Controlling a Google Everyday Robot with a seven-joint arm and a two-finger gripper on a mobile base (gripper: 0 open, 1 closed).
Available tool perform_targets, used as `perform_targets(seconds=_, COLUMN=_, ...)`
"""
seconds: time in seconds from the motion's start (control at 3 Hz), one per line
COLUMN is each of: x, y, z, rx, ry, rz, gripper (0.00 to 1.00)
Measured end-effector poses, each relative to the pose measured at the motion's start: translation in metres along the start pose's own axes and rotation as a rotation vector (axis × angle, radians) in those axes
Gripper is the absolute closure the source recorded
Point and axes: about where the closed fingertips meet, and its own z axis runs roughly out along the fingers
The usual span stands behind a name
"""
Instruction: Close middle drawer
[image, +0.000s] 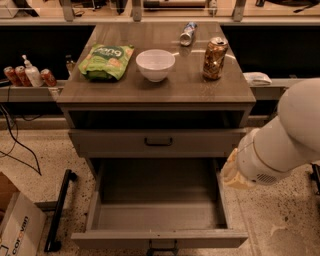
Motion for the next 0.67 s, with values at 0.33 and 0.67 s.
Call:
perform_targets(seconds=0.33, x=0.0126, y=0.0174, z=0.0501, rx=-0.032, ry=-0.015, rz=0.045, gripper=1.00)
perform_targets(seconds=0.67, x=0.0125, y=0.0175, z=0.0503, rx=-0.032, ry=-0.015, rz=0.045, gripper=1.00)
